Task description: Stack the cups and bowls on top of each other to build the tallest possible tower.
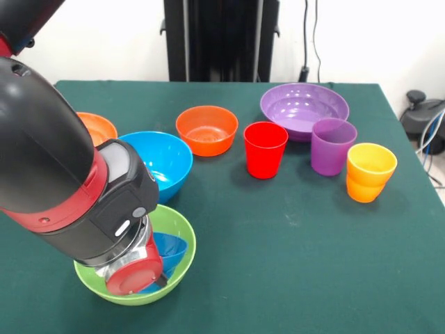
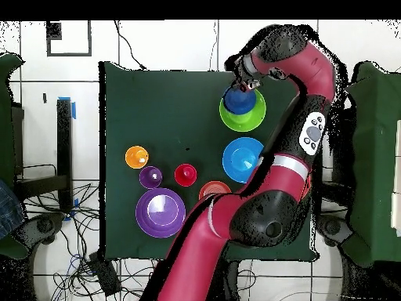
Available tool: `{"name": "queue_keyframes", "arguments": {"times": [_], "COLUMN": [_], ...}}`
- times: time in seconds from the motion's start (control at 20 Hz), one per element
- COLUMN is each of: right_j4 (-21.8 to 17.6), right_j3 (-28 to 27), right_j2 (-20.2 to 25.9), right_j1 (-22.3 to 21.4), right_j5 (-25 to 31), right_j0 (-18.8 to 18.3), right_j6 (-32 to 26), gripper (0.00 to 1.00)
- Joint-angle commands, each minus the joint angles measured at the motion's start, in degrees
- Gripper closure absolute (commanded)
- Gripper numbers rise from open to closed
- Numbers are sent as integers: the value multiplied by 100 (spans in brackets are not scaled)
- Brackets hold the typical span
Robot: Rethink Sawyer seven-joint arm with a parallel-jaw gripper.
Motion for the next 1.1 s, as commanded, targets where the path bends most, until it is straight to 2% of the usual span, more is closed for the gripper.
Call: {"name": "queue_keyframes", "arguments": {"times": [0.05,0.85,0.9,1.1], "right_j4": [-121,-91,-104,-125], "right_j3": [78,90,105,100], "right_j2": [136,133,147,177], "right_j1": [-212,-262,-268,-277], "right_j5": [-9,122,107,165], "right_j0": [217,206,213,204], "right_j6": [-645,-649,-620,-720], "gripper": [100,100,0,0]}}
